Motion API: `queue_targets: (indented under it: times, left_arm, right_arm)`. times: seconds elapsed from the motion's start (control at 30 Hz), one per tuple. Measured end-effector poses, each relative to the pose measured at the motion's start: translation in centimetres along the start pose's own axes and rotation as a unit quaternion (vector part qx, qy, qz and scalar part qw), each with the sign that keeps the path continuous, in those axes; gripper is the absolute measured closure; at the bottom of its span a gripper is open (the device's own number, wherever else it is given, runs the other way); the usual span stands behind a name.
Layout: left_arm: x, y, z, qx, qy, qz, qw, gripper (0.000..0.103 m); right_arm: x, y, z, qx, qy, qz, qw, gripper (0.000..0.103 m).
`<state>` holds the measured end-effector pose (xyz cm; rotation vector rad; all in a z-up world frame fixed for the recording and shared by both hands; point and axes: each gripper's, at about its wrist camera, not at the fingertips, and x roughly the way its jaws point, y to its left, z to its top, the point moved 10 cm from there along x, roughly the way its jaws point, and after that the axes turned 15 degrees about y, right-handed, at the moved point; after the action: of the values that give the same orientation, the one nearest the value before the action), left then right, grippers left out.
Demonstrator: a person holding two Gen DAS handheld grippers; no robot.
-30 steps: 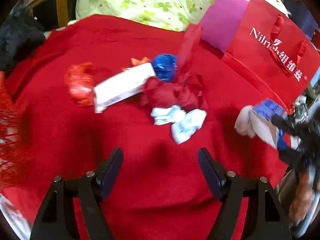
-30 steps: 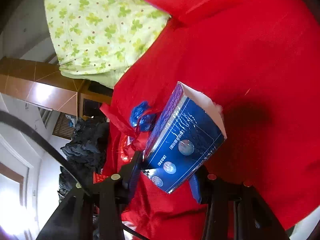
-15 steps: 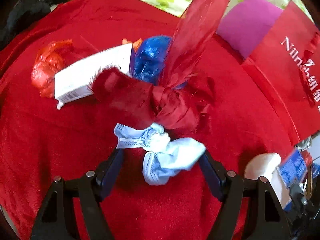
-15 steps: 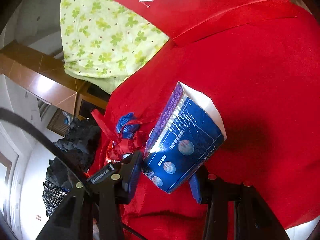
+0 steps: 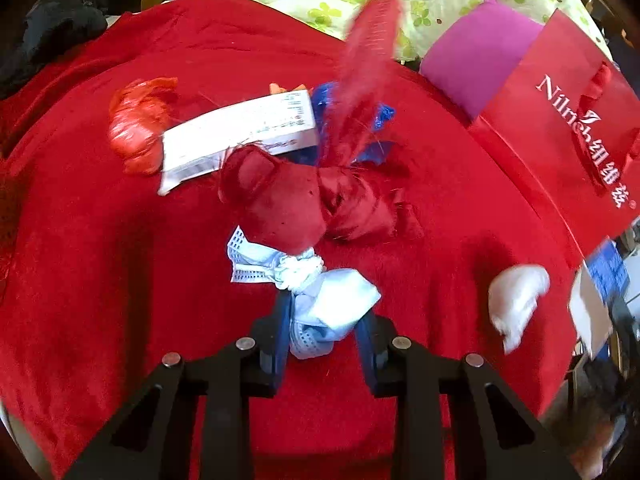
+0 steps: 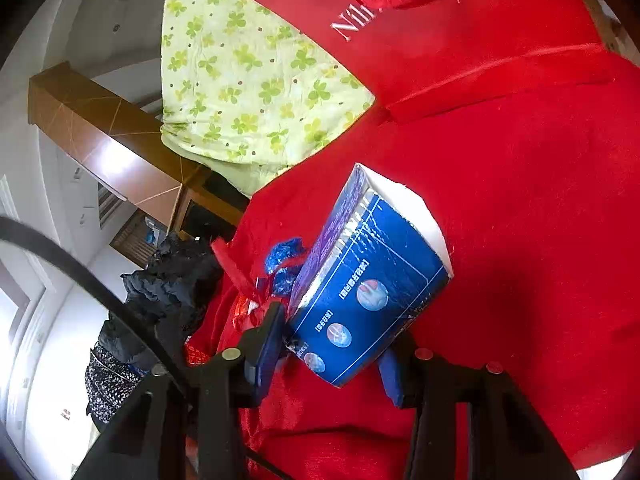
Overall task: Collect trash
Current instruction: 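Grasp the red ribbon bundle with the left tool while the right tool holds the blue box, then carry the ribbon bundle and blue box to the red basket and release both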
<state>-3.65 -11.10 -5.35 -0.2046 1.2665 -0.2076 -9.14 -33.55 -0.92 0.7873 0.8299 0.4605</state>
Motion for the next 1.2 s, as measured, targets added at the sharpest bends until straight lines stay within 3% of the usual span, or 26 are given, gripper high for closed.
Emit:
queue_targets:
  times: [0.33, 0.5, 0.67, 0.8, 0.93, 0.97, 1.07, 1.2]
  left_arm:
    - [-4.4, 2.0, -2.7, 0.03, -0.009, -0.014, 0.9994, 0.067]
    - [-3.7, 5.2, -3.6, -0.003, 0.013, -0.003, 0.9999, 0.067]
    - [-4.8, 6.4, -4.2, -0.014, 0.006, -0.003, 0.9999, 0.064]
    - [-6.8, 6.2, -3.6, 0.002, -0.023, -0.004, 0.9997, 0.063]
    - [-10.0, 4.4, -2.8, 0.058, -0.076, 0.016, 0.9952, 0.063]
    - [-10.5, 4.3, -2.5, 0.066, -0.085, 0.029, 0.9938, 0.06]
    - [-10.2, 5.1, -1.5, 0.067, -0.079, 0.041, 0.9938, 0.029]
    - [-7.4, 7.8, -1.4, 0.035, -0.036, 0.051, 0.9975, 0.029]
  right_arm:
    - [1.1, 5.1, -1.4, -0.061, 0.011, -0.003, 0.998, 0.057]
    - [2.2, 6.8, -2.2, -0.076, 0.024, -0.002, 0.997, 0.057]
    - [2.4, 7.7, -2.6, -0.09, 0.025, -0.008, 0.996, 0.057]
    - [2.7, 8.1, -2.7, -0.094, 0.028, -0.006, 0.995, 0.057]
    - [3.0, 8.2, -2.7, -0.095, 0.03, -0.004, 0.995, 0.057]
    - [3.1, 8.1, -2.8, -0.095, 0.031, -0.003, 0.995, 0.057]
    - [3.1, 7.9, -2.8, -0.089, 0.034, 0.001, 0.995, 0.057]
    - [2.9, 7.7, -2.5, -0.089, 0.032, 0.002, 0.996, 0.057]
